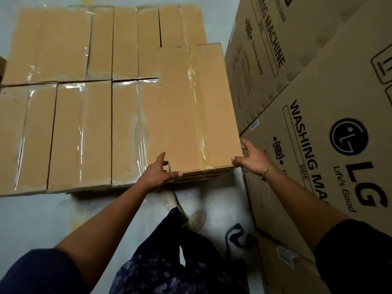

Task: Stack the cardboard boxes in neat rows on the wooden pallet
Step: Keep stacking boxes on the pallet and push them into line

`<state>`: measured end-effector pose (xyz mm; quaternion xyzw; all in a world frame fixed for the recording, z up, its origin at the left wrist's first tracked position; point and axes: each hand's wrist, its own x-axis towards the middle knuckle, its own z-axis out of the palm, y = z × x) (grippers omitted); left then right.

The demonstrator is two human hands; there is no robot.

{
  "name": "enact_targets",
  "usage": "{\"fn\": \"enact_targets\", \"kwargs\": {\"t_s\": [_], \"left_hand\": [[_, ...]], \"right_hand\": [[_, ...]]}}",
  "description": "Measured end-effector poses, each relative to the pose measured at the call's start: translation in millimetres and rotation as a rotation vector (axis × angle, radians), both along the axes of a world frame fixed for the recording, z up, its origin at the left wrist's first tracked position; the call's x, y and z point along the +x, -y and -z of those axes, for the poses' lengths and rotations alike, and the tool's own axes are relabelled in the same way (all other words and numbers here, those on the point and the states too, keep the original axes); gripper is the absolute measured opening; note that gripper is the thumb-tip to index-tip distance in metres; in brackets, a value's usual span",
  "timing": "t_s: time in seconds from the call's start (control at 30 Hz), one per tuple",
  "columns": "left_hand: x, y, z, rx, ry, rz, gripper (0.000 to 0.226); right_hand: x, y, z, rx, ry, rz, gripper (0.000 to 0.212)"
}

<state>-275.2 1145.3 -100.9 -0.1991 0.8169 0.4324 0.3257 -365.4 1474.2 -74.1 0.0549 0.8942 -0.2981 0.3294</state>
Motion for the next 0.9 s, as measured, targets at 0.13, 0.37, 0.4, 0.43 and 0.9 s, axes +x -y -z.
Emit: {"fn": "enact_targets", "kwargs": {"t_s": [0.13, 0.37, 0.4, 0.43, 0.9], "left_hand": [[7.3, 18.4, -30.8, -0.033, -0.095, -0.056, 0.101], [35.2, 87.3, -76.4, -0.096, -0.208, -0.140, 0.090], [42.1, 100.6, -82.1, -0.098, -0.216, -0.162, 0.090], [50.2, 114.1, -87.7, -0.099, -0.221, -0.186, 0.090], [247.3, 381.9, -161.9, -0.333, -0.437, -0.429, 0.078]], "right_hand": [[2.2, 23.1, -29.4, 0.061, -0.120, -0.104, 0.082], [11.9, 111.2, -64.6, 0.052, -0.163, -0.321, 0.082], [14.3, 128.2, -68.6, 0.040, -0.171, -0.345, 0.082], [17.6, 146.1, -73.6, 0.030, -0.181, -0.371, 0.081], [137.6, 478.0, -136.8, -0.117, -0.340, -0.668, 0.075]]}}
